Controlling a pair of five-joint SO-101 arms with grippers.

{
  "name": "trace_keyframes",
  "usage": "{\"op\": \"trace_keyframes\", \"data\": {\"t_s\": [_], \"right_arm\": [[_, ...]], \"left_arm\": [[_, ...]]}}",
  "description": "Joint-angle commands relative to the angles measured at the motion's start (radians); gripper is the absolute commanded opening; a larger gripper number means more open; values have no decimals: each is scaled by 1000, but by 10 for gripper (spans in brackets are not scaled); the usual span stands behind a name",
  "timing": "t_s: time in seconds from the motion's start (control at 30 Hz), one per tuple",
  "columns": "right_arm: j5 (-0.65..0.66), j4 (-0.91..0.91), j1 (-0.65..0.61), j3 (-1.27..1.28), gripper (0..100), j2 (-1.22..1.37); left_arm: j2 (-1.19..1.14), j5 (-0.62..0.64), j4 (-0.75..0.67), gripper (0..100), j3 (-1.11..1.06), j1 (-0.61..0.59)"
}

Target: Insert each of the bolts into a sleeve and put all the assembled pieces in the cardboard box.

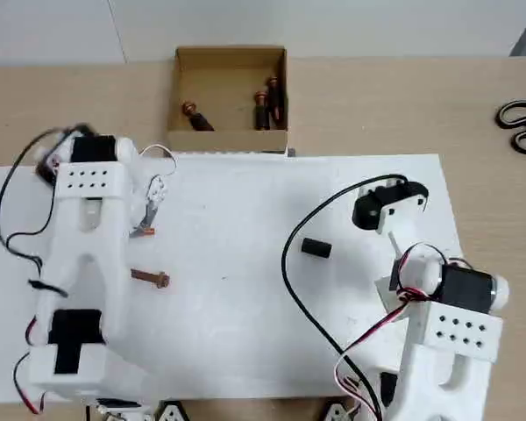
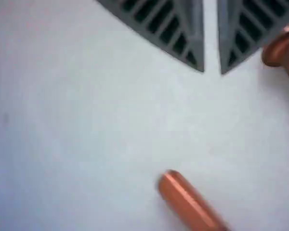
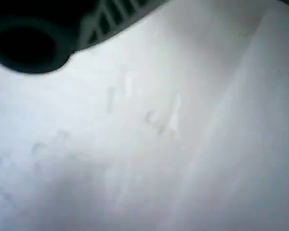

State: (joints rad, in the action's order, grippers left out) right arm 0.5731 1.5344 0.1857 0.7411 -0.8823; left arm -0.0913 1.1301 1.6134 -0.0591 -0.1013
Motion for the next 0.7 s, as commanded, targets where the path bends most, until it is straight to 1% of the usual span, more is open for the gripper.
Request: {"op": "trace_keyframes", "data": {"t_s": [0.0,0.17,0.23,0.4,0.53,0.67], "right_arm": [[8,-58,8,-5,3,-16],[9,-90,10,-3,3,24],[9,-90,10,-3,3,73],[-37,-133,10,-11,3,182],[-38,-163,7,-11,3,239],[-38,-165,8,-11,3,260]], "left_arm": [[-40,219,-5,7,39,-20],[-137,210,-12,7,44,-57],[-164,210,-44,7,44,-80],[-184,210,-117,7,44,-144],[-184,203,-123,9,44,-155],[-192,203,-123,65,44,-157]]}}
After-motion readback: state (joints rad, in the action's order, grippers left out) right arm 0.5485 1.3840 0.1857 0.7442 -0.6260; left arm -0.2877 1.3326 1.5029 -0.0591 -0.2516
